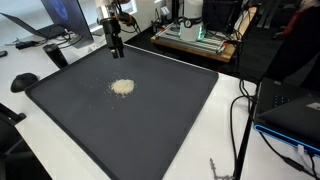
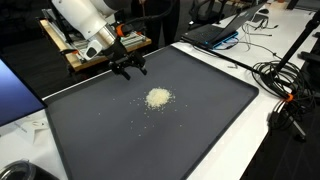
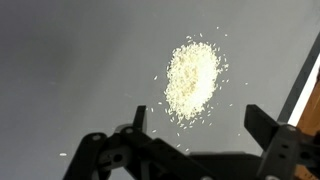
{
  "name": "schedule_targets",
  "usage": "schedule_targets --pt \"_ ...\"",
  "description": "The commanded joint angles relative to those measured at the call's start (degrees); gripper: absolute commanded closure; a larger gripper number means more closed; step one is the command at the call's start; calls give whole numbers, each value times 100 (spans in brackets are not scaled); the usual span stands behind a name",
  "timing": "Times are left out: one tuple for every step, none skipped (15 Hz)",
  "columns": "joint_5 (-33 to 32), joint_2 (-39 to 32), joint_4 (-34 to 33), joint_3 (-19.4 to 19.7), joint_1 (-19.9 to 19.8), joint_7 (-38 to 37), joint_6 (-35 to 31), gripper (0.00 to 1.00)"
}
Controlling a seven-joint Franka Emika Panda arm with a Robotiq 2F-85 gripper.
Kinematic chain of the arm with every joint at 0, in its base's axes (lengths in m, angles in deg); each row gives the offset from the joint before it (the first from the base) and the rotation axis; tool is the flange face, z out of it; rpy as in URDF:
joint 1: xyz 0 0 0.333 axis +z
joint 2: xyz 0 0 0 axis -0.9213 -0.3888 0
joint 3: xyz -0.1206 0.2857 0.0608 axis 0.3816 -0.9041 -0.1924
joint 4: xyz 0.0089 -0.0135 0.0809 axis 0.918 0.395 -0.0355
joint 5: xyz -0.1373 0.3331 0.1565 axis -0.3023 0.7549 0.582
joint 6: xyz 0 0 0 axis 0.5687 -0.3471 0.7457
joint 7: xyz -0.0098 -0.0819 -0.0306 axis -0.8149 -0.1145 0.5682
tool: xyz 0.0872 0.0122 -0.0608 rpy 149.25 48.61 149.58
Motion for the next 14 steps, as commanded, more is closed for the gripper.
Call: schedule_targets --pt "-176 173 332 94 479 -298 -393 0" --pt "-458 174 381 115 608 -325 -525 0" --pt "-662 184 406 107 673 -243 -512 0" --pt "-901 183 428 117 745 -273 -552 0" --pt "-1154 194 433 118 779 -226 -497 0" --pt "-1513 193 433 143 817 -228 -450 0" --pt "-1845 195 406 158 810 -171 -373 0" --pt "-2125 189 383 167 803 -196 -376 0" --pt "-2413 181 344 171 769 -163 -331 0" --pt "-2678 170 310 176 737 -144 -314 0" --pt "-2877 156 276 165 692 -95 -310 0" --pt "-3036 139 249 141 642 -9 -282 0" --pt "-3191 119 230 137 614 15 -270 0" --pt "-3347 111 238 148 601 33 -274 0"
